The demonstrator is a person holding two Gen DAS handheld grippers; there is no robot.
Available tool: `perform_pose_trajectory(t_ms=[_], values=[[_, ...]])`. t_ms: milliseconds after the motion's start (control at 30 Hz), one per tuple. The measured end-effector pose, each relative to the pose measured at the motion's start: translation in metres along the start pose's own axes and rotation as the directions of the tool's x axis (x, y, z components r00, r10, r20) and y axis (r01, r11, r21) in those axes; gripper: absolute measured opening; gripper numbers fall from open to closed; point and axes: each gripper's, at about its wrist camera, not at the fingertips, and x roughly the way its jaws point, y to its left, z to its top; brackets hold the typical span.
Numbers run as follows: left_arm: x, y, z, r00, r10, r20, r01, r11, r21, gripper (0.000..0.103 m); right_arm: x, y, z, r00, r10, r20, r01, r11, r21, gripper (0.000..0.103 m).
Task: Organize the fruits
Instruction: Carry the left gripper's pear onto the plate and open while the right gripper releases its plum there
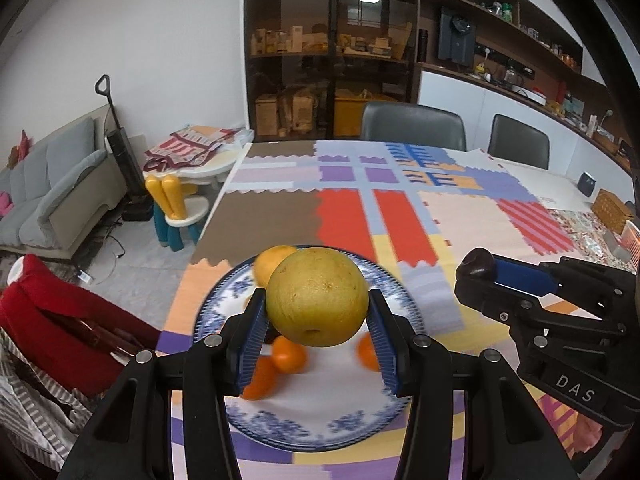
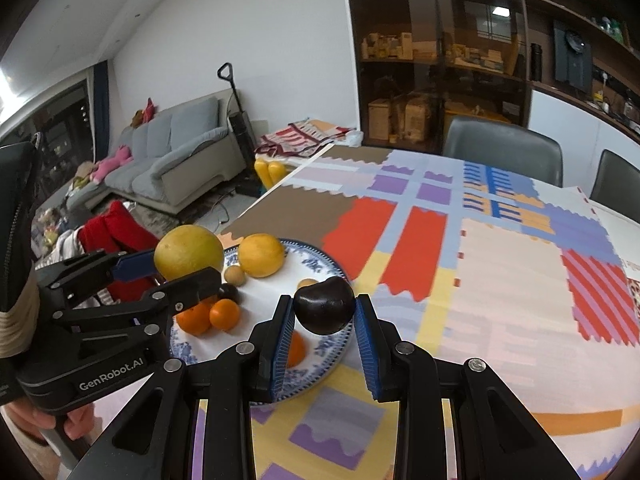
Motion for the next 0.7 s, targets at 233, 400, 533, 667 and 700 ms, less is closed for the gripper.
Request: perform_pose_trajectory(t_ms=[233, 400, 533, 667, 700], values=[[0.017, 0.019, -0.007, 1.0, -0.003, -0.026, 0.003, 1.0, 0.016, 0.048, 0.029, 0.014, 0.002, 0.999, 0.021, -0.049, -0.022, 1.0, -0.011, 0.032], [0.032, 0.026, -0.01, 0.999, -0.005, -0.052, 0.007, 0.999, 0.043, 0.048, 0.052, 0.018, 0.002, 0.995, 0.04, -0.088, -0.04, 0.999, -0.006, 0.032], [0.043, 0.03, -0.01, 0.997, -0.006, -0.074, 0.009, 0.999, 0.045, 0.048, 0.068, 0.018, 0.001, 0.992, 0.045, -0.118, -0.046, 0.999, -0.001, 0.032], [0.051, 0.031, -0.01, 0.996, -0.011, -0.088, 0.015, 0.999, 0.046, 0.048, 0.082, 0.016, -0.001, 0.988, 0.05, -0.145, -0.05, 0.999, 0.008, 0.032], [0.052, 0.031, -0.01, 0.996, -0.013, -0.09, 0.017, 0.999, 0.046, 0.048, 0.084, 0.015, -0.001, 0.987, 0.052, -0.151, -0.051, 0.999, 0.009, 0.032]])
